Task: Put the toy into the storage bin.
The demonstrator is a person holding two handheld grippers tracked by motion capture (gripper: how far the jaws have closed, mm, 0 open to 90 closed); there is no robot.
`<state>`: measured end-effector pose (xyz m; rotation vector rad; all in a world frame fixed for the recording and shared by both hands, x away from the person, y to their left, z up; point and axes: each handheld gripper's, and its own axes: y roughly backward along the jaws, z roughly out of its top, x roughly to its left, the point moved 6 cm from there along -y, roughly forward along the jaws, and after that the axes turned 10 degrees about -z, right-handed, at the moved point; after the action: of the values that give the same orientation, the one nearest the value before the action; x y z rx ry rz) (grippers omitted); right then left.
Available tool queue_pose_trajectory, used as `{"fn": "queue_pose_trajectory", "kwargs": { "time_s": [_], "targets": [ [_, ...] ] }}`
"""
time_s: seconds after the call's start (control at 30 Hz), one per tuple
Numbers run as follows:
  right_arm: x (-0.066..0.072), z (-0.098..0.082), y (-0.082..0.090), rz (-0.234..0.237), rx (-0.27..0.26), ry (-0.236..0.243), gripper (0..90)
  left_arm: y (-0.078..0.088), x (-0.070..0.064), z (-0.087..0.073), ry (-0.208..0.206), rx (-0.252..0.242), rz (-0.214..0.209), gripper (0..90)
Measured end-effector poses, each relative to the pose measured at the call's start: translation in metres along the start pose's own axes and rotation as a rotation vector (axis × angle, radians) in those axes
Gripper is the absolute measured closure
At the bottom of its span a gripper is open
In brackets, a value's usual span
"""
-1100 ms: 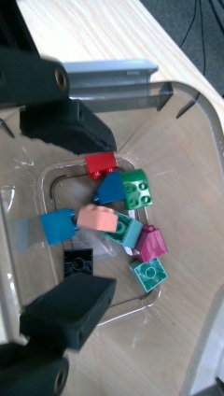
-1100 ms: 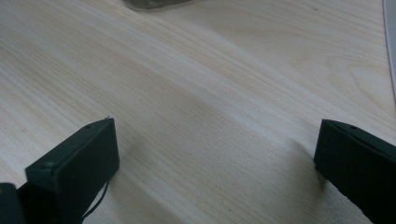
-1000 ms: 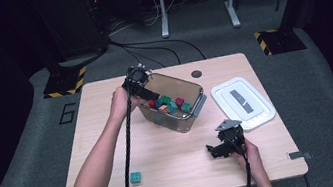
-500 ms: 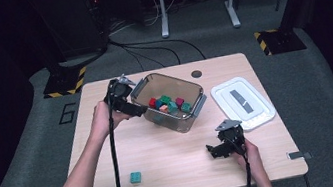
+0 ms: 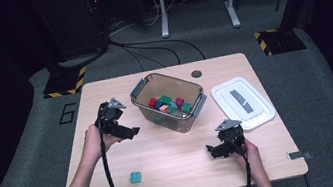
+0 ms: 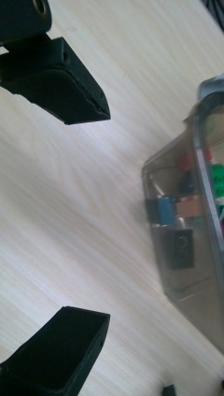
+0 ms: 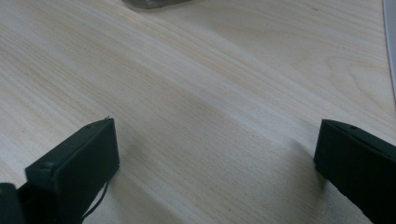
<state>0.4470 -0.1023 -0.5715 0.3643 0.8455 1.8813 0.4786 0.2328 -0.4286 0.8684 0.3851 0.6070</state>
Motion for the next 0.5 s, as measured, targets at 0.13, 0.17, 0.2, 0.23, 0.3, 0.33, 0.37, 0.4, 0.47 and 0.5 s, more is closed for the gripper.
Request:
{"fn": "queue_pose_trajectory", "kwargs": {
  "time_s": [0.13, 0.17, 0.2, 0.23, 0.3, 0.33, 0.37, 0.4, 0.47, 0.5],
  "targets": [
    [0.0, 0.0, 0.0, 0.0, 0.0, 0.0, 0.0, -0.005, -0.003, -0.015, 0.01, 0.009, -0.004, 3.4],
    [0.0, 0.0, 0.0, 0.0, 0.0, 0.0, 0.0, -0.006, -0.004, -0.019, 0.015, 0.01, -0.006, 3.3],
    [0.0, 0.0, 0.0, 0.0, 0.0, 0.0, 0.0, -0.007, -0.004, -0.021, 0.015, 0.011, -0.007, 3.1],
    [0.0, 0.0, 0.0, 0.0, 0.0, 0.0, 0.0, -0.008, -0.005, -0.024, 0.019, 0.01, -0.008, 3.1],
    [0.0, 0.0, 0.0, 0.002, 0.0, 0.002, 0.0, -0.01, -0.006, -0.031, 0.029, 0.012, -0.014, 3.0],
    [0.0, 0.0, 0.0, 0.0, 0.0, 0.0, 0.0, -0.01, -0.006, -0.033, 0.03, 0.012, -0.015, 2.9],
    [0.0, 0.0, 0.0, 0.002, 0.0, 0.004, 0.0, -0.011, -0.007, -0.035, 0.033, 0.007, -0.014, 2.9],
    [0.0, 0.0, 0.0, 0.0, 0.0, -0.001, 0.0, -0.012, -0.007, -0.038, 0.036, 0.008, -0.018, 2.9],
    [0.0, 0.0, 0.0, 0.0, 0.0, 0.0, 0.0, -0.014, -0.01, -0.045, 0.044, 0.005, -0.022, 2.9],
    [0.0, 0.0, 0.0, 0.0, 0.0, -0.001, 0.0, -0.014, -0.01, -0.048, 0.041, 0.01, -0.016, 2.9]
  ]
}}
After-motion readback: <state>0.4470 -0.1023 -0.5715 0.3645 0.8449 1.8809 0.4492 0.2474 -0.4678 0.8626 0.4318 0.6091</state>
